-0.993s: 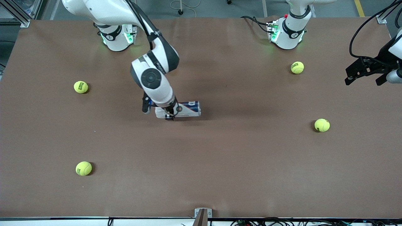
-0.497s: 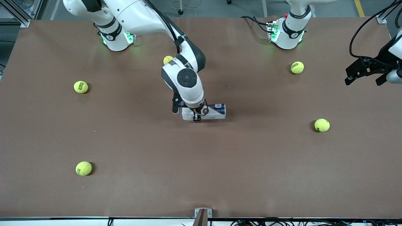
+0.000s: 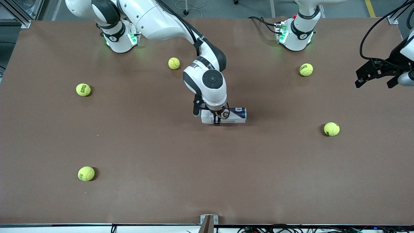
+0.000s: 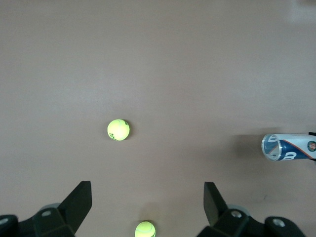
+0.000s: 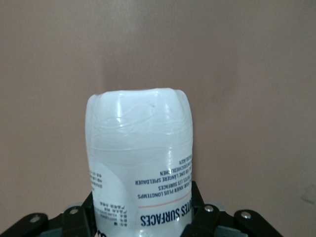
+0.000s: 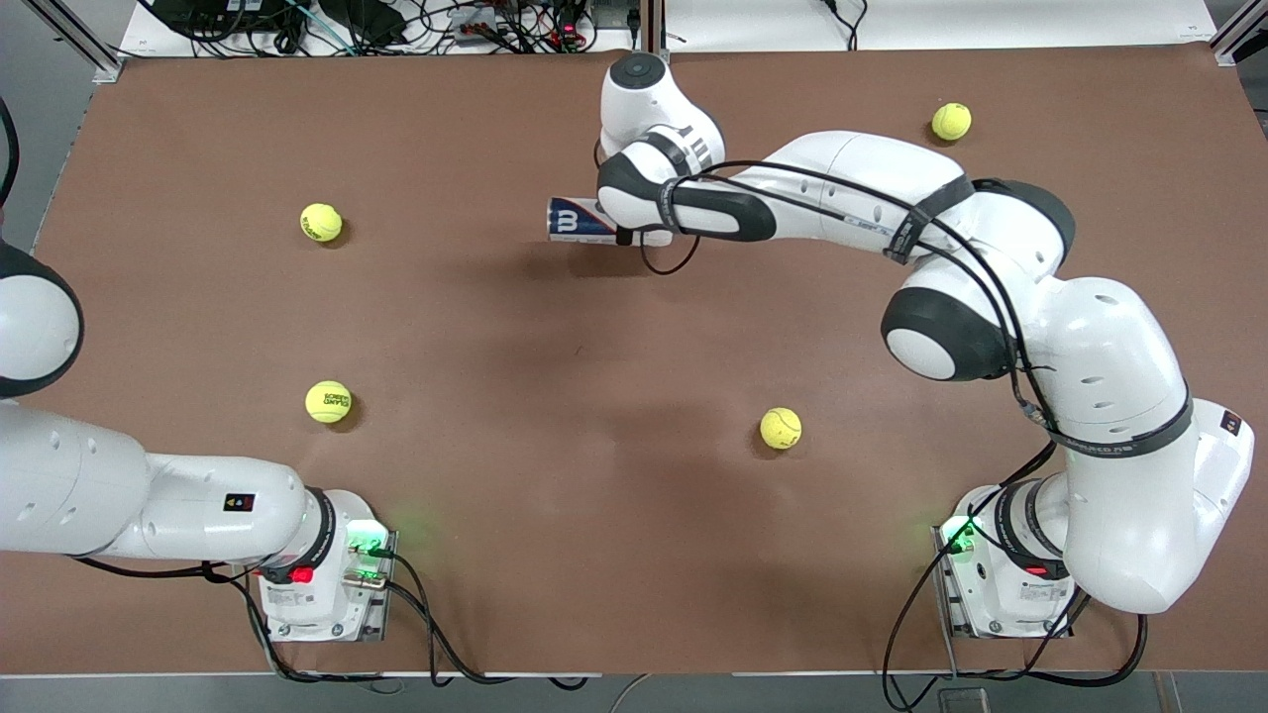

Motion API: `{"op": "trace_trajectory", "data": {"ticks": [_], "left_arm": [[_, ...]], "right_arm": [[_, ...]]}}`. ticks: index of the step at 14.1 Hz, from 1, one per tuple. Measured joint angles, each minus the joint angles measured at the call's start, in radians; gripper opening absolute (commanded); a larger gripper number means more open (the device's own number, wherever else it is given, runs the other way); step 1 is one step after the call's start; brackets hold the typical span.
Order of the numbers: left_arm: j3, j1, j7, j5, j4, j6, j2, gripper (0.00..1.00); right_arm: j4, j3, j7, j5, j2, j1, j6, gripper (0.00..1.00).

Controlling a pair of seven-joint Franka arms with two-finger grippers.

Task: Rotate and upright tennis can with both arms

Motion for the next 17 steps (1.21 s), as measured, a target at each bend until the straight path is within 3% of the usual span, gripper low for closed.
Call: {"op": "trace_trajectory", "data": {"ticks": [13, 17], "left_arm": [[0.0, 0.0, 0.0, 0.0, 0.0, -0.001, 0.0, 1.0], [0.0, 0.0, 0.0, 0.0, 0.0, -0.001, 0.0, 1.0]], "right_arm": [[0.034, -0.001, -0.018, -0.104, 0.094, 0.041, 0.053, 0.73], [0.034, -0.001, -0.031, -0.105, 0.099, 0.047, 0.053, 0.87]]}}
